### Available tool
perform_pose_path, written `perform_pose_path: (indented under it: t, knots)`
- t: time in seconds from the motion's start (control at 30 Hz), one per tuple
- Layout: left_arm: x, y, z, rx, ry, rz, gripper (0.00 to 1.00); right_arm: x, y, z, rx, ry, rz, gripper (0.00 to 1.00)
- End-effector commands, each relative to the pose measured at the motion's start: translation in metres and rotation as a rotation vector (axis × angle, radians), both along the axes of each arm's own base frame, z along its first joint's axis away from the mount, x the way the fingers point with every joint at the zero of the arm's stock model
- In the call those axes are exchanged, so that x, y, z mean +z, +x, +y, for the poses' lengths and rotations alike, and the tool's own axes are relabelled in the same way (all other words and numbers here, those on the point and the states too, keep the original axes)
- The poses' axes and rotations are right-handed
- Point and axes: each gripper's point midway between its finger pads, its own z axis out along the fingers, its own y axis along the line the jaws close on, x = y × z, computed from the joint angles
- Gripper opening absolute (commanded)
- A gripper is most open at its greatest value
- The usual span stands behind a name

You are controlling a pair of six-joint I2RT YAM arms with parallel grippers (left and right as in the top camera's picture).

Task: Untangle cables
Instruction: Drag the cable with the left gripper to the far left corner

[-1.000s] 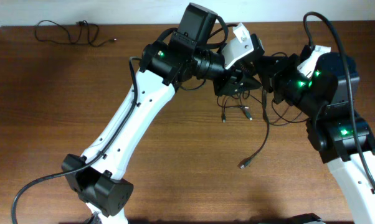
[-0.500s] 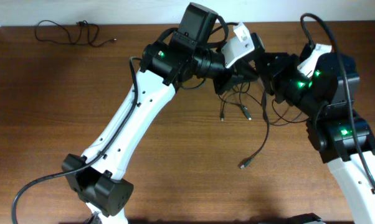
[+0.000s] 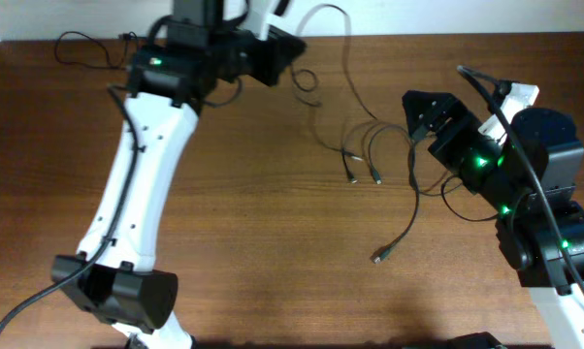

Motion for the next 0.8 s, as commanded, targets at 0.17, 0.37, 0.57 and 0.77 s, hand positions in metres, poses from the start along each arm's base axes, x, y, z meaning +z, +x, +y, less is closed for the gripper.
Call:
perform_pose_path:
  t: [0.17,0.37,0.57,0.77]
  knots:
    - [0.000,0.013,0.092,0.254,-0.048,0.130,0.00,-0.009,0.003,-0.017,-0.084,-0.060,0.025,0.98]
    - [0.013,-0.002,0.080,0.118,-0.166,0.157,0.00,-0.018,0.006,-0.016,-0.082,-0.067,0.058,0.98]
    - [0.015,0.003,0.109,0.186,-0.218,0.197,0.00,-0.027,0.001,-0.017,-0.081,-0.078,0.100,0.98]
    - [-0.021,0.022,0.207,0.512,-0.184,0.300,0.00,-0.027,0.001,-0.017,-0.081,-0.078,0.101,0.98]
